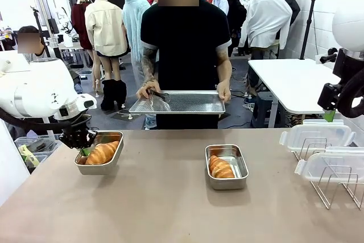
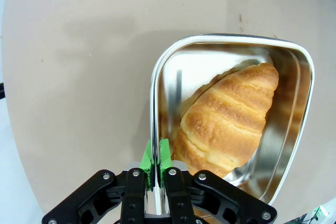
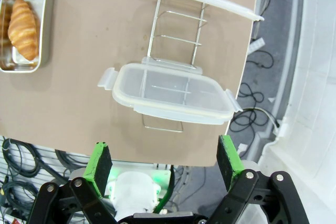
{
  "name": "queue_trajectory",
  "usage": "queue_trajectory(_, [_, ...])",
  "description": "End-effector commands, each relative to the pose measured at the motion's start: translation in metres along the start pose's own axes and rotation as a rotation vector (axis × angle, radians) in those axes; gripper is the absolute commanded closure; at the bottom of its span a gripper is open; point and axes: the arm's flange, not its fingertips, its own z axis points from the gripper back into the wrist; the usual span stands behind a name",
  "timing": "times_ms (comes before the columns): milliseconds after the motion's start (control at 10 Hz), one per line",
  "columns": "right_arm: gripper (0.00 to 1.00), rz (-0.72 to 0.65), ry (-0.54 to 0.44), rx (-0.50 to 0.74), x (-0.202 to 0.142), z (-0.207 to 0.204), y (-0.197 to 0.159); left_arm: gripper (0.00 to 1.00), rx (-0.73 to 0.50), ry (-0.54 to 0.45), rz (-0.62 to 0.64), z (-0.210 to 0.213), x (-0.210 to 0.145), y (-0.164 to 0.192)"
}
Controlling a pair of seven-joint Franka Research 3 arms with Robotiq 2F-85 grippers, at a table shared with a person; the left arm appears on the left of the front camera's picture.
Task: Place the bread in airtight containers.
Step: Once an object is inside an Airtight Container , place the container in the center of the table.
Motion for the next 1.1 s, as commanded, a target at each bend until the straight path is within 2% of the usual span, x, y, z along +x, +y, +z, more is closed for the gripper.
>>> queue_trajectory(0, [0.00,-0.019,-0.002,0.004,0.003,0.001,0.002,1.00,-0.025,-0.031,-0.019,-0.001,0.003,0.008])
queue_trajectory(400, [0.00,-0.019,-0.002,0.004,0.003,0.001,0.002,1.00,-0.037,0.018,0.008,-0.030,0.022,0.032])
queue_trajectory(500, [0.00,-0.019,-0.002,0.004,0.003,0.001,0.002,0.96,-0.039,0.015,-0.010,-0.034,0.022,0.033])
queue_trajectory(600, [0.00,-0.019,-0.002,0.004,0.003,0.001,0.002,0.76,-0.044,0.037,-0.013,-0.037,0.023,0.035])
queue_trajectory(900, [0.00,-0.019,-0.002,0.004,0.003,0.001,0.002,0.17,-0.004,-0.004,-0.036,-0.019,0.019,0.025])
queue_trajectory(1000, [0.00,-0.019,-0.002,0.004,0.003,0.001,0.002,0.00,0.017,-0.027,-0.036,-0.011,0.015,0.023])
